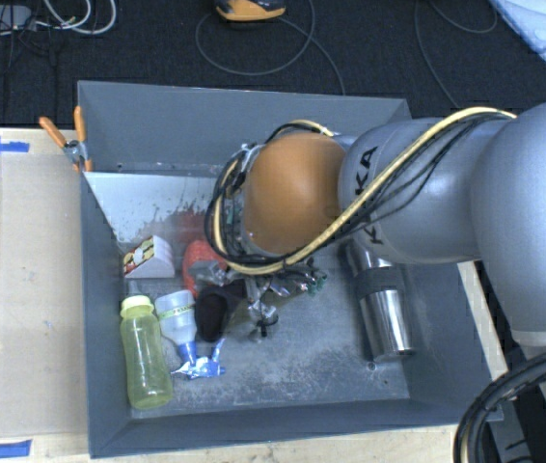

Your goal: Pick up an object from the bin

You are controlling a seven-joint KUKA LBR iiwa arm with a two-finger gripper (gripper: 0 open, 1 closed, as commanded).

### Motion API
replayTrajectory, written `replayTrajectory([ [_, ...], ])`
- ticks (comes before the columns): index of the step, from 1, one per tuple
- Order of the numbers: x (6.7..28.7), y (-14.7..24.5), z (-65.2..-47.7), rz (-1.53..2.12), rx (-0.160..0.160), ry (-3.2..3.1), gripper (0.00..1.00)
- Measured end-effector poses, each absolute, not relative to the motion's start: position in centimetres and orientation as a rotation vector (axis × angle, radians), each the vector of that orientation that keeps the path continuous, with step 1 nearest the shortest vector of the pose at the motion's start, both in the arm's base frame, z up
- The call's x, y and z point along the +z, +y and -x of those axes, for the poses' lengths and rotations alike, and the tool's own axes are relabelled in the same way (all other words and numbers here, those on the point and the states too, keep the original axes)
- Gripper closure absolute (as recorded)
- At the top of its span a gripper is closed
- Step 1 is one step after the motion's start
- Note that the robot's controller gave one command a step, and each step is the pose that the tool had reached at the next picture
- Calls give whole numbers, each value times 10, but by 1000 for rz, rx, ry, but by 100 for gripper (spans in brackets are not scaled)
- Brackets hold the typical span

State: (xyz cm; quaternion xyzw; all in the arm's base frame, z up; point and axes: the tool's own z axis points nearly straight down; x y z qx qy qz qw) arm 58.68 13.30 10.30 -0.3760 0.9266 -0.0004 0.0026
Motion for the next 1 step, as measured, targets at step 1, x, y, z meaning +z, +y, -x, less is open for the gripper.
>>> replayTrajectory([
  [1,70,143,-593,1525,7,2752,100],
])
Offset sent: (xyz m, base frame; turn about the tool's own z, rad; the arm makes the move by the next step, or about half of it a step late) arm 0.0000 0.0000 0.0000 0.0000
